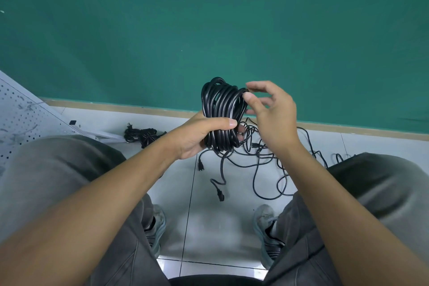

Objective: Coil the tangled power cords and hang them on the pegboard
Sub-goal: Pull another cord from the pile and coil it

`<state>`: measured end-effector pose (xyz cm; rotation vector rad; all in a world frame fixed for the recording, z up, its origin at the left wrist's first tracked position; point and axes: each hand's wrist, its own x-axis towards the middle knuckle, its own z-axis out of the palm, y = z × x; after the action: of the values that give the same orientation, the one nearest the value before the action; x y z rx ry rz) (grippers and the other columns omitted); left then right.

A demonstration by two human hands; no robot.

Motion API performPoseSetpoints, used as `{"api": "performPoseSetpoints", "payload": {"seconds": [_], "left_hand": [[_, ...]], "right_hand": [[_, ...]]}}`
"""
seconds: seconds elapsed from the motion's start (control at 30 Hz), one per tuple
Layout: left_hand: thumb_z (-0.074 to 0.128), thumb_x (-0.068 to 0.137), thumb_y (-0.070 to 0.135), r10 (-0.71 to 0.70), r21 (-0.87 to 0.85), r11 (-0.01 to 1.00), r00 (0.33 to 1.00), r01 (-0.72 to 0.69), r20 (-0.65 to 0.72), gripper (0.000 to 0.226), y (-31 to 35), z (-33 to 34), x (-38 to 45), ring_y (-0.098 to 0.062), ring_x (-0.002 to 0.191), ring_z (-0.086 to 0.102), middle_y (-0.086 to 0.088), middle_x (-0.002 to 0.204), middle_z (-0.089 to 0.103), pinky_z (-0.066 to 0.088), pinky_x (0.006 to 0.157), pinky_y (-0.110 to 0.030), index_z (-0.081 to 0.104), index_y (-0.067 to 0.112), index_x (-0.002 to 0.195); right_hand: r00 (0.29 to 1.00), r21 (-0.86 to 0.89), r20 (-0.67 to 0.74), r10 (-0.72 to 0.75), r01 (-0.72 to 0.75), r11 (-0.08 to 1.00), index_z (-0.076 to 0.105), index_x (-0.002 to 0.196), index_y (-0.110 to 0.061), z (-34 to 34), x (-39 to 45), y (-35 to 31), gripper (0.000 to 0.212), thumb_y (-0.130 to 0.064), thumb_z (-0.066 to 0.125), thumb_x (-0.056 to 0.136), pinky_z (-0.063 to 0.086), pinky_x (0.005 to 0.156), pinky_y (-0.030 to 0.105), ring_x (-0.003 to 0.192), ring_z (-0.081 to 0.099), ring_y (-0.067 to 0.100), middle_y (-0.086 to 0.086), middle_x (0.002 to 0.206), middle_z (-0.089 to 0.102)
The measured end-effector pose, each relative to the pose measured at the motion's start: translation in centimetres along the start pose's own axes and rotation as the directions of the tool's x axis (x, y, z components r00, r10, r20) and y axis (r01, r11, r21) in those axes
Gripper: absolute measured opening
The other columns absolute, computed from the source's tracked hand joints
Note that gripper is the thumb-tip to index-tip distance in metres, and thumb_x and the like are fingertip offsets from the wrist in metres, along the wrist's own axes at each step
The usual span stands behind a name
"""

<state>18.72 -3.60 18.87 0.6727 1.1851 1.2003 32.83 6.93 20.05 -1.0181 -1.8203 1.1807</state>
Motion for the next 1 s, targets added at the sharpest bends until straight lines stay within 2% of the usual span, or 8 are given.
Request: {"api": "performPoseSetpoints", "payload": {"seconds": [0.1, 0.23, 0.3, 0.37, 0.43, 0.63, 0.83, 1.0], "left_hand": [[0.065, 0.082, 0.016, 0.002, -0.060, 0.998, 1.000, -0.002, 0.002, 0.040, -0.1, 0.2, 0.0, -0.028, 0.088, 0.074, -0.010, 0.095, 0.074, 0.059, 0.071, -0.033, 0.064, 0.005, 0.121], [0.066, 0.081, 0.016, -0.031, -0.029, 0.999, 0.998, 0.033, 0.060, 0.032, 0.2, 0.1, 0.0, -0.031, 0.086, 0.074, -0.010, 0.094, 0.074, 0.060, 0.080, -0.041, 0.065, 0.004, 0.111], [0.069, 0.080, 0.015, -0.061, 0.038, 0.998, 0.992, 0.057, 0.110, 0.038, 0.0, 0.5, -0.3, -0.031, 0.086, 0.073, -0.011, 0.095, 0.073, 0.058, 0.081, -0.044, 0.063, 0.003, 0.116], [0.070, 0.080, 0.013, -0.109, 0.062, 0.993, 0.985, 0.102, 0.135, 0.050, -0.3, 1.2, -0.6, -0.031, 0.085, 0.073, -0.011, 0.095, 0.074, 0.060, 0.075, -0.040, 0.057, -0.003, 0.126], [0.070, 0.079, 0.013, -0.136, 0.084, 0.988, 0.982, 0.126, 0.131, 0.057, -0.6, 1.5, -0.7, -0.033, 0.086, 0.073, -0.010, 0.096, 0.075, 0.060, 0.081, -0.044, 0.054, -0.006, 0.131], [0.072, 0.079, 0.012, -0.140, 0.101, 0.987, 0.983, 0.128, 0.119, 0.051, -0.7, 1.6, -1.0, -0.038, 0.089, 0.072, -0.010, 0.097, 0.076, 0.056, 0.090, -0.056, 0.058, 0.004, 0.127], [0.072, 0.078, 0.009, -0.148, 0.114, 0.984, 0.980, 0.134, 0.129, 0.053, -0.1, 1.2, -1.2, -0.035, 0.086, 0.075, -0.011, 0.099, 0.077, 0.062, 0.068, -0.039, 0.056, 0.006, 0.129], [0.071, 0.078, 0.009, -0.158, 0.099, 0.984, 0.978, 0.145, 0.136, 0.056, -0.4, 1.6, -1.3, -0.038, 0.086, 0.074, -0.012, 0.097, 0.076, 0.063, 0.076, -0.044, 0.054, 0.002, 0.131]], "right_hand": [[0.985, 0.143, 0.126, 0.115, -0.133, 0.981, 0.072, 0.112, -0.015, -0.1, 0.0, 0.1, 0.014, -0.018, 0.063, 0.101, 0.062, 0.087, 0.037, 0.098, 0.073, 0.015, 0.001, 0.111, 0.074], [0.962, 0.165, 0.259, 0.081, -0.127, 0.978, 0.060, 0.138, -0.024, -0.2, 0.1, -0.5, 0.044, -0.049, 0.045, 0.105, 0.046, 0.113, 0.036, 0.125, 0.058, -0.002, -0.010, 0.141, 0.061], [0.956, 0.201, 0.290, 0.047, -0.109, 0.973, 0.058, 0.141, -0.027, -0.4, 0.3, -1.1, 0.056, -0.059, 0.034, 0.103, 0.041, 0.114, 0.031, 0.129, 0.056, -0.002, -0.013, 0.146, 0.057], [0.945, 0.177, 0.325, 0.035, -0.097, 0.979, 0.066, 0.134, -0.021, -0.5, 0.3, -1.4, 0.064, -0.062, 0.028, 0.103, 0.041, 0.111, 0.026, 0.126, 0.059, 0.002, -0.010, 0.139, 0.064], [0.933, 0.166, 0.357, 0.037, -0.103, 0.981, 0.073, 0.124, -0.014, -0.5, 0.1, -1.4, 0.070, -0.063, 0.030, 0.098, 0.045, 0.105, 0.019, 0.120, 0.064, 0.003, -0.006, 0.128, 0.071], [0.918, 0.153, 0.396, 0.032, -0.100, 0.983, 0.076, 0.116, -0.013, -0.6, 0.0, -0.9, 0.054, -0.052, 0.042, 0.101, 0.053, 0.100, 0.031, 0.107, 0.072, 0.014, 0.000, 0.110, 0.078], [0.913, 0.219, 0.408, -0.010, -0.088, 0.972, 0.076, 0.114, -0.010, -0.4, -0.1, -0.9, 0.033, -0.035, 0.059, 0.102, 0.056, 0.097, 0.036, 0.106, 0.072, 0.023, 0.005, 0.112, 0.077], [0.901, 0.193, 0.433, -0.025, -0.065, 0.979, 0.076, 0.104, -0.008, -0.3, 0.2, -1.1, 0.029, -0.031, 0.059, 0.103, 0.058, 0.095, 0.038, 0.100, 0.073, 0.025, 0.009, 0.106, 0.077]]}}
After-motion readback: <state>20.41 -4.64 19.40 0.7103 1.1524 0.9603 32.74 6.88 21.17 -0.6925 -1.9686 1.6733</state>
